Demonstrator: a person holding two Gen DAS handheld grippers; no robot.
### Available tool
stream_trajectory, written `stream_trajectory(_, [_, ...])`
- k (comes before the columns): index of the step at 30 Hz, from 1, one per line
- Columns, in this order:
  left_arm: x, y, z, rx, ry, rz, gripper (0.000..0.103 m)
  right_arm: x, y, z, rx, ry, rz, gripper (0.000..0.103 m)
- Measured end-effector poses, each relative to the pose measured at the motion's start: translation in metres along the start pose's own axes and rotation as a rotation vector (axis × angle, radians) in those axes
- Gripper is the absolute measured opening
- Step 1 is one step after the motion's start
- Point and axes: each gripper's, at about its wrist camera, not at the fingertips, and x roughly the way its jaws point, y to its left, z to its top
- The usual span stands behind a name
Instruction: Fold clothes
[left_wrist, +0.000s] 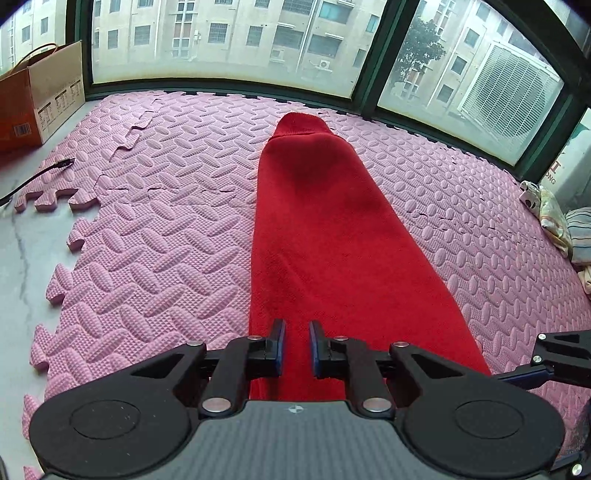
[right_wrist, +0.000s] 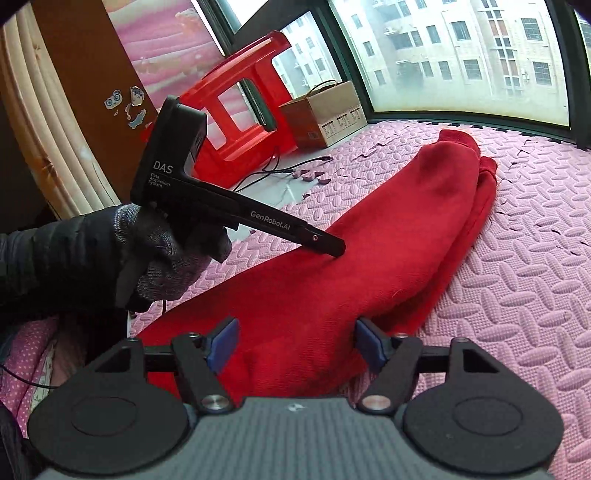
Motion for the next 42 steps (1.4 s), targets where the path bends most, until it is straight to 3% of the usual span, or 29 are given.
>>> stream_trajectory(5, [0.002,0.003,-0.001,-0.01,-0.009,-0.01,0.015,-0.002,-0.03,0.004,0.031,0.024,0.071,0.076])
stream_trajectory(16, [0.004,0.007,-0.003,-0.037,-0.033,-0.031,0.015,0.043,-0.072,0.02,0.105,0.057,0.304,0.079])
stream_trajectory(19, [0.005,0.008,-0.004,-0.039,-0.037,-0.033,0.015,0.054,-0.076,0.022,0.112,0.083,0.377,0.084])
stream_trajectory(25, [0.006,0.009,-0.004,-0.041,-0.039,-0.034,0.015,0.034,-0.079,0.015,0.054,0.208,0.475,0.084])
stream_trajectory(32, [0.007,0.006,-0.004,-0.031,-0.037,-0.026,0.015,0.011,-0.077,0.014,0.03,0.243,0.429,0.084])
stream_trajectory(34, [0.007,0.006,-0.003,-0.024,-0.033,-0.023,0.015,0.007,-0.071,0.016,-0.015,0.264,0.368,0.083])
stream_trajectory(40, [0.008,0.005,-0.002,-0.004,-0.029,-0.026,0.015,-0.014,-0.061,0.029,-0.026,0.127,0.205,0.083])
stream_trajectory(42, [0.008,0.005,-0.002,-0.005,-0.031,-0.028,0.015,-0.013,-0.057,0.033,-0.022,0.084,0.187,0.083])
